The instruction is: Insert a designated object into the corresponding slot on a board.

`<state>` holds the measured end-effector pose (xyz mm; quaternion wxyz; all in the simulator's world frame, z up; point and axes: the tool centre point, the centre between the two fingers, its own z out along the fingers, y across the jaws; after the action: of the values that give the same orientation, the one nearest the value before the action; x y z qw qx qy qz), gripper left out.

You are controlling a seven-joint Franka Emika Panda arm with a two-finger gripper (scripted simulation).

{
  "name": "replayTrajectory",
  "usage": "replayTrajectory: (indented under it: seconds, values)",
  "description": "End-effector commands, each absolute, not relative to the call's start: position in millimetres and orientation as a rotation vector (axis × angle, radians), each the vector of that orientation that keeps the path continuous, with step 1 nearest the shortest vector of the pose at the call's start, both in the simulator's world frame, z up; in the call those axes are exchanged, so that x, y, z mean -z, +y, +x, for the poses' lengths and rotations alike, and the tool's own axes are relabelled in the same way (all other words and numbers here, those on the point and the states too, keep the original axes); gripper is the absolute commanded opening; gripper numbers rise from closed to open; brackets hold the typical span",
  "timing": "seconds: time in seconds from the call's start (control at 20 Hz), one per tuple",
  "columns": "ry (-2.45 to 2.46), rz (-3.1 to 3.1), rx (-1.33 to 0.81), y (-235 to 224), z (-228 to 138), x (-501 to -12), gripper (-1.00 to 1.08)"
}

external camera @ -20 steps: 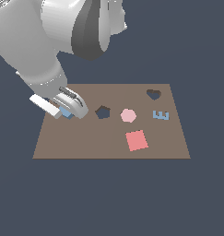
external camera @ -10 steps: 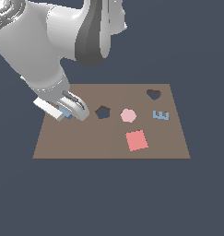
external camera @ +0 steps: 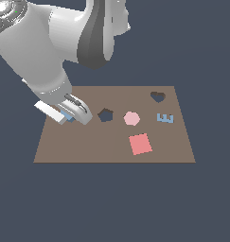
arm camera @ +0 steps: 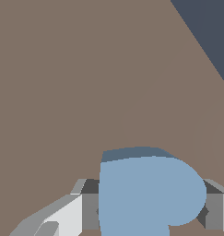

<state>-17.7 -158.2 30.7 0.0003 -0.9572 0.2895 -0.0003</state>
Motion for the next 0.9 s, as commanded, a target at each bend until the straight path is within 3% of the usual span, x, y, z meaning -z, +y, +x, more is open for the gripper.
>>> replayTrajectory:
  seconds: [0.0,0.45,0.85]
  values:
    - [0.910,-3.007,0.000,-159,-18,-30,-1.00]
    - [0.929,-3.000,0.000,-148,-23,-31,-1.00]
    - [1.005,-2.976,0.000,-107,-43,-32,-1.00]
